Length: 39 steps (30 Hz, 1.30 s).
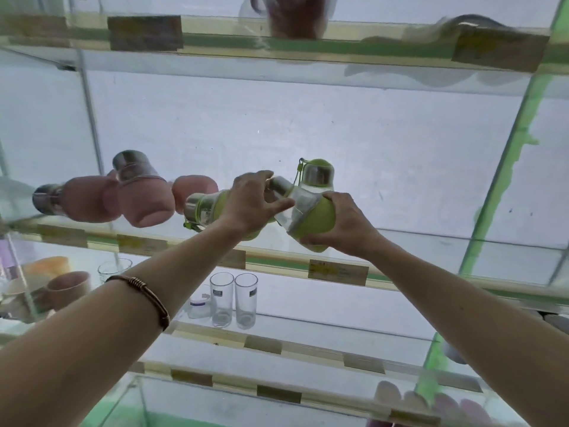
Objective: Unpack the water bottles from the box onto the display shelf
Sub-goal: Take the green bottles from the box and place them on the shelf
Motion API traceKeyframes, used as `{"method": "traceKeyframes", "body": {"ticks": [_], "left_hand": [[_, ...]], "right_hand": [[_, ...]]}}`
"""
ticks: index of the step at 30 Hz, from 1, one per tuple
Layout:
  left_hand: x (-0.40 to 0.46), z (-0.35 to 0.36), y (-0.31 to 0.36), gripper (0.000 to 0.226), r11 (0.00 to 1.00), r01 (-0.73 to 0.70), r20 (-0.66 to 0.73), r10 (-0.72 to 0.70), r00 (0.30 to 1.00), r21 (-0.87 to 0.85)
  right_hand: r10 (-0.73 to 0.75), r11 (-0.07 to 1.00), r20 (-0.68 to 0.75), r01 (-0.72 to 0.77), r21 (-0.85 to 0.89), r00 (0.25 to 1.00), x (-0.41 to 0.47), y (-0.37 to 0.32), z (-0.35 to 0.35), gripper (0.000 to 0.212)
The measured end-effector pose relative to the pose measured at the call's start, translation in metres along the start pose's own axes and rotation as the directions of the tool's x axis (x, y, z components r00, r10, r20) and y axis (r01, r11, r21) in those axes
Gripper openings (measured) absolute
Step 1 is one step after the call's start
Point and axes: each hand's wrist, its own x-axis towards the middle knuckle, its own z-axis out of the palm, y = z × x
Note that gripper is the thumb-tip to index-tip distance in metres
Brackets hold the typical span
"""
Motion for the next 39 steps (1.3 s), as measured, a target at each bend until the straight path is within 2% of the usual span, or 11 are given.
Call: {"method": "traceKeyframes", "body": {"ticks": [2, 7, 11, 18, 25, 32, 35, 39], "left_hand": [[0.0, 0.006, -0.001, 0.056, 0.996, -0.042, -0.015, 0.044, 0.999, 0.084], [-0.008, 0.011, -0.016, 0.066, 0.997, -0.054, -0.031, 0.057, 0.998, 0.063], [-0.023, 0.009, -0.019, 0.053, 0.991, -0.117, -0.066, 0.121, 0.99, 0.071], [-0.059, 0.012, -0.019, 0.042, 0.983, -0.182, -0.013, 0.183, 0.983, 0.029], [-0.09, 0.003, -0.005, 0.039, 0.993, -0.074, 0.001, 0.074, 0.997, -0.097], [-0.139, -0.008, 0.03, 0.03, 0.923, 0.159, 0.026, -0.16, 0.987, -0.352], [-0.174, -0.007, 0.047, 0.027, 0.897, 0.242, 0.03, -0.249, 0.968, -0.369], [-0.224, -0.004, 0.062, 0.025, 0.896, 0.286, 0.037, -0.291, 0.956, -0.339]], "right_hand": [[0.011, 1.0, 0.023, -0.01, -0.005, 1.0, 0.002, -0.001, 0.003, 0.088], [0.052, 0.998, -0.006, -0.052, -0.026, 0.999, -0.002, -0.003, 0.001, 0.103], [0.05, 0.996, -0.05, -0.054, -0.077, 0.998, -0.015, -0.007, -0.003, 0.102], [0.02, 0.985, -0.082, -0.034, -0.168, 0.996, -0.048, -0.025, 0.002, 0.094], [-0.013, 0.986, -0.041, 0.006, -0.164, 0.999, -0.08, -0.041, -0.006, 0.091], [-0.055, 0.995, 0.043, 0.058, -0.082, 0.998, -0.126, -0.062, -0.034, 0.081], [-0.084, 0.995, 0.1, 0.09, -0.051, 0.991, -0.154, -0.07, -0.04, 0.078], [-0.134, 0.991, 0.196, 0.132, 0.02, 0.971, -0.188, -0.076, -0.033, 0.07]]}}
